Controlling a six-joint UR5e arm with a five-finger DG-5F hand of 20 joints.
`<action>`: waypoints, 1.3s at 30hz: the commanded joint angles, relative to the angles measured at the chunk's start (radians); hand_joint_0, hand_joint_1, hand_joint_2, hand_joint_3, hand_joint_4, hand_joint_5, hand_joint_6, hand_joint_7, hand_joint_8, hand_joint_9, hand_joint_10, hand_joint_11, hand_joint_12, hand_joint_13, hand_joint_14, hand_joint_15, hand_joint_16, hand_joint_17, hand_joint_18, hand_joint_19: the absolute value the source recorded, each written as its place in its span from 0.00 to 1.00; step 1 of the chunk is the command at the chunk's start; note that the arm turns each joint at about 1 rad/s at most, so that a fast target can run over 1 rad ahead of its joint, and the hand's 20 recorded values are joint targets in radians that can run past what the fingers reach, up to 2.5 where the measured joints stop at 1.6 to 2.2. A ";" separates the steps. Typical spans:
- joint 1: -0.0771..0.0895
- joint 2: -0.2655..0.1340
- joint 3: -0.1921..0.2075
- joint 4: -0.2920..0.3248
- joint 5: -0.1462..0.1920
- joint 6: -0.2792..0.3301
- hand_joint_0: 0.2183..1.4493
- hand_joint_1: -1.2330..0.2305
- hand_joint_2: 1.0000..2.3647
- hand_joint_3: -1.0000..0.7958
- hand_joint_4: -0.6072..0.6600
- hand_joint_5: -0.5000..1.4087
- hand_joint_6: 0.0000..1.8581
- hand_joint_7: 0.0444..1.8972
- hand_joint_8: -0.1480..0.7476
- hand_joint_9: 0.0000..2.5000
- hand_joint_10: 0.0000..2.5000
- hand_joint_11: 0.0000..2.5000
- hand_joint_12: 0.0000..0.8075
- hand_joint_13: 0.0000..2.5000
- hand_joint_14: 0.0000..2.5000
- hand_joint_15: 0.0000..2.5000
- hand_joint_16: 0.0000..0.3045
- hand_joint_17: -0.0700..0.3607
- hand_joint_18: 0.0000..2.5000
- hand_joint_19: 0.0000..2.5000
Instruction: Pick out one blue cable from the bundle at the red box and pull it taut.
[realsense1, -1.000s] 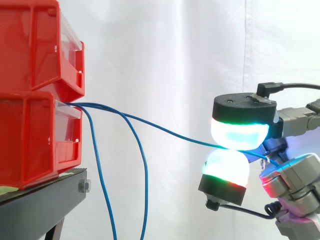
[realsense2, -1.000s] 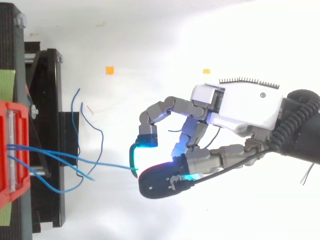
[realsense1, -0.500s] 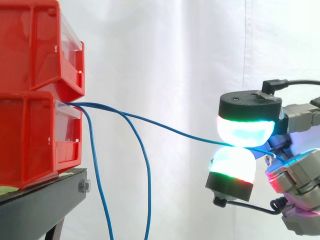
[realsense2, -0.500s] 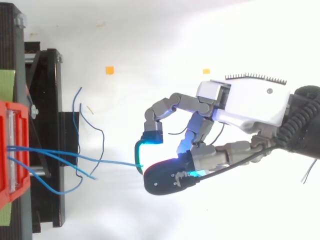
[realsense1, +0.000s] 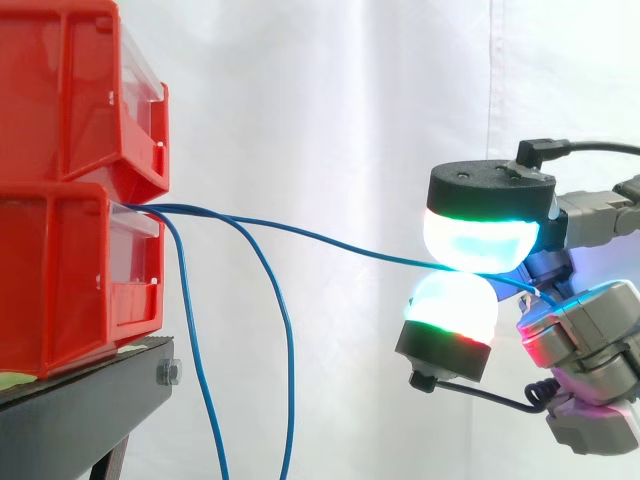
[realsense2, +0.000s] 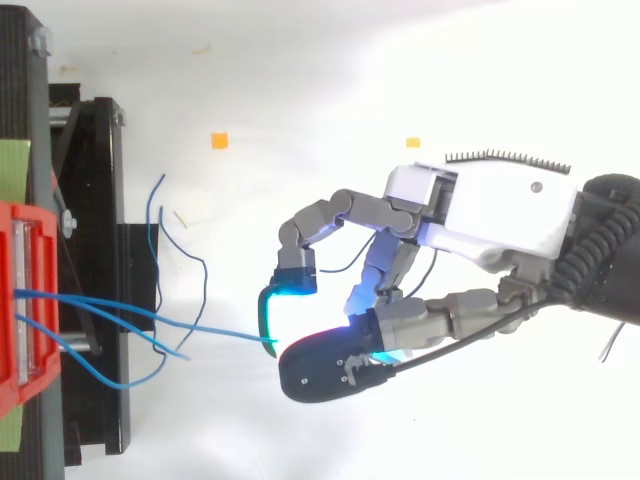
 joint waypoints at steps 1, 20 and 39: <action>0.000 0.000 0.000 0.002 0.000 -0.001 0.39 0.32 0.02 0.51 0.43 0.18 0.50 0.64 0.44 0.58 0.00 0.66 0.35 0.52 0.17 0.63 0.14 0.38 0.42 0.40; 0.000 0.000 0.000 0.002 0.000 -0.001 0.38 0.31 0.02 0.51 0.44 0.18 0.50 0.64 0.45 0.58 0.00 0.66 0.35 0.53 0.12 0.64 0.14 0.38 0.41 0.39; 0.000 0.000 0.000 0.002 0.000 -0.001 0.38 0.31 0.02 0.51 0.44 0.18 0.50 0.65 0.45 0.58 0.00 0.65 0.35 0.53 0.11 0.64 0.14 0.39 0.41 0.38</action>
